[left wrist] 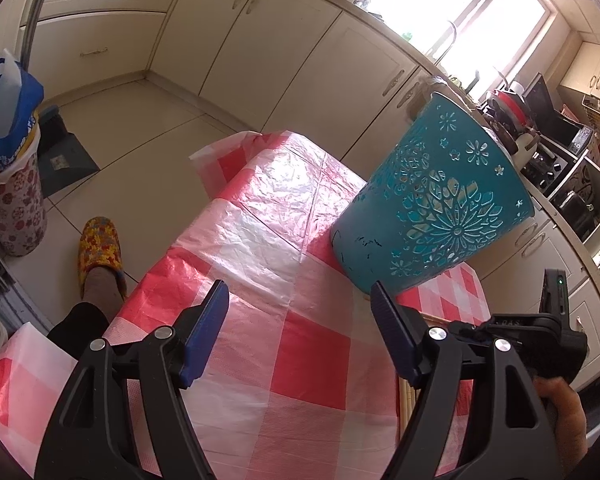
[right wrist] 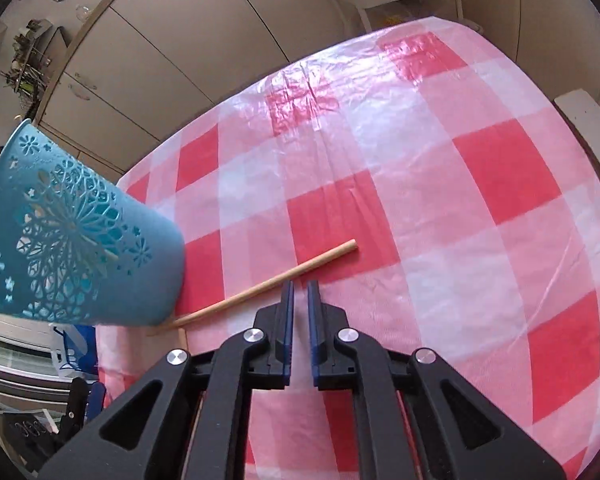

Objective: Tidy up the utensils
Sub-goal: 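Lower the open right tool over the chopstick beside the basket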

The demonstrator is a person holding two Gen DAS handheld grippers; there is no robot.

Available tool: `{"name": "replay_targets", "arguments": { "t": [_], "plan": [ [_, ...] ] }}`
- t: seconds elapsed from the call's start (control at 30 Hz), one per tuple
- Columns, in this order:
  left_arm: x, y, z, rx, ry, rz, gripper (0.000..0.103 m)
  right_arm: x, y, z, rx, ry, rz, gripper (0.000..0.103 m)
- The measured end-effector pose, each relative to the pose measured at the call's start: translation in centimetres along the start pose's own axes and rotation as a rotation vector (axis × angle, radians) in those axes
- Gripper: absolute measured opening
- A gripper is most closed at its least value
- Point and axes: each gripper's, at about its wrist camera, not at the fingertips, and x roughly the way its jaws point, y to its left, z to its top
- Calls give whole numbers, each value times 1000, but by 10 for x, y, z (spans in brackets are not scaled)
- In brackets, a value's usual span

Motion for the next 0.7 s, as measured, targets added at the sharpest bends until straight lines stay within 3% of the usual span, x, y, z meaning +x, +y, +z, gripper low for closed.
{"name": "replay_targets", "arguments": {
  "t": [0.03, 0.07, 0.1, 0.13, 0.2, 0.4, 0.53, 0.6, 0.7],
  "plan": [
    [0, 0, 0, -1, 0, -1, 70, -1, 4, 3, -10, -5, -20, 20],
    [0, 0, 0, -2, -1, -3, 70, -4, 7, 6, -13, -17, -41, 37],
    [-1, 1, 0, -4, -2, -6, 70, -7, 10, 7, -22, -39, -44, 44],
    [-1, 1, 0, -6, -3, -8, 70, -13, 13, 6, -44, -71, -27, 44],
    [-1, 2, 0, -10, -4, -10, 71, -17, 22, 2, -111, -107, -64, 54],
    [-1, 1, 0, -12, -4, -7, 72, 4, 43, 2, -264, -110, -204, 54],
    [-1, 3, 0, -17, -2, -6, 72, 3, 59, -12, -436, -131, -229, 55],
    [0, 2, 0, -14, 0, -7, 73, -2, 61, -21, -530, -146, -170, 57],
    [0, 2, 0, -15, 0, -6, 73, -2, 68, -28, -701, -161, -155, 63]
  ]
}}
